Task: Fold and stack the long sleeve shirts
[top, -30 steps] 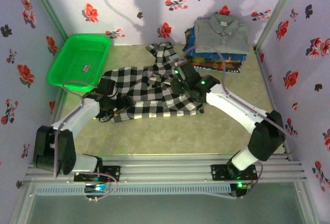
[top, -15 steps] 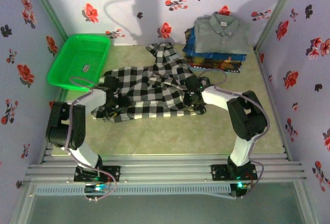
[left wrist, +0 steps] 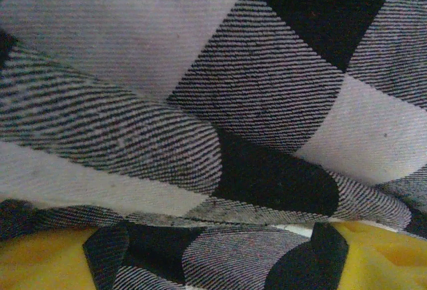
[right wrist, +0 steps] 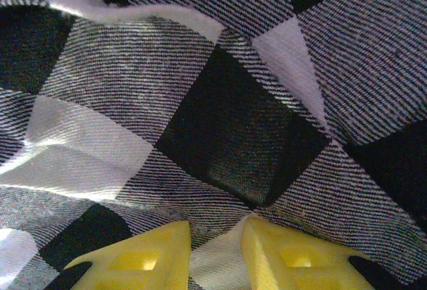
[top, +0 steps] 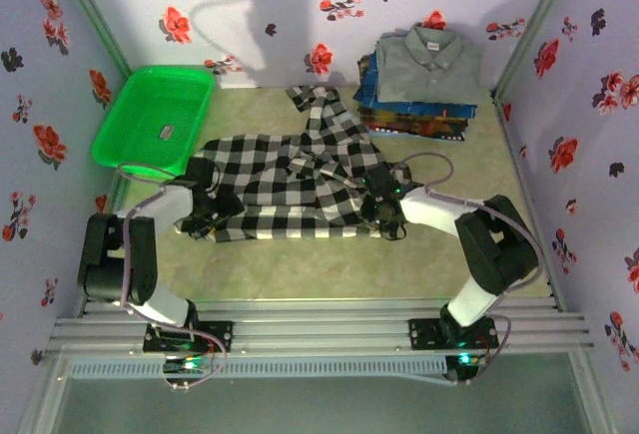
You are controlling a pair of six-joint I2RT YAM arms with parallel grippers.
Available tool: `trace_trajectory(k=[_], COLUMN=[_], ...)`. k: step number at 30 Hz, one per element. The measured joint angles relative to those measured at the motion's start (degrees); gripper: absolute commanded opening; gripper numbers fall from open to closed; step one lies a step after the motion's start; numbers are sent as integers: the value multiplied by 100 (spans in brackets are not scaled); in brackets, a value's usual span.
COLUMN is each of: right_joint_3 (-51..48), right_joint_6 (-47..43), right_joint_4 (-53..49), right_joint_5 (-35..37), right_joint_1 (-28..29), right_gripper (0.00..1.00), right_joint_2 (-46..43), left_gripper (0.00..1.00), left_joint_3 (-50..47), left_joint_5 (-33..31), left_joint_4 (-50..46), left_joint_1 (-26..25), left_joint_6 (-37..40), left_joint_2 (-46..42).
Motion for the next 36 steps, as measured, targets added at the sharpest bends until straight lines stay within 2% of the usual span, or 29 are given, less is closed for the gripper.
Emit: trace_trajectory(k=[6,9,12,16,21,28,33,36], right_joint_3=[-133,90,566,1047,1110,1040,903,752], right_joint_6=[109,-26,-284,-719,-988,-1054,-1095,-1095], right_joint_4=[-846,-1335,-1580,-1624,-1626,-1591,-1486,-1429], right_joint_5=[114,138,177,245,236,177,155,151], right_joint_1=[144,144,144,144,144,144,144,144], right_gripper=[58,69,79,81,82,82,82,82], right_joint_2=[-518,-802,-1051,-1172,-1075,-992,-992,-992], left_gripper=[85,85,84,82,77,71,67,60], left_joint_3=[166,1027,2017,2494,2280,2221,2378,2555], left_joint_5=[11,343,920,1604,2090,2194,2162,2129], left_joint_4=[-796,-940,-562,221,1152,1969,2343,2426], left_joint_1=[-127,-476,-920,-1434,-1687,-1711,-1786,-1845], left_joint_6=[-251,-511,-986,-1902,-3187,-4341,-4787,-4942], left_joint_2=[-485,-450,-208,358,1246,2096,2535,2774])
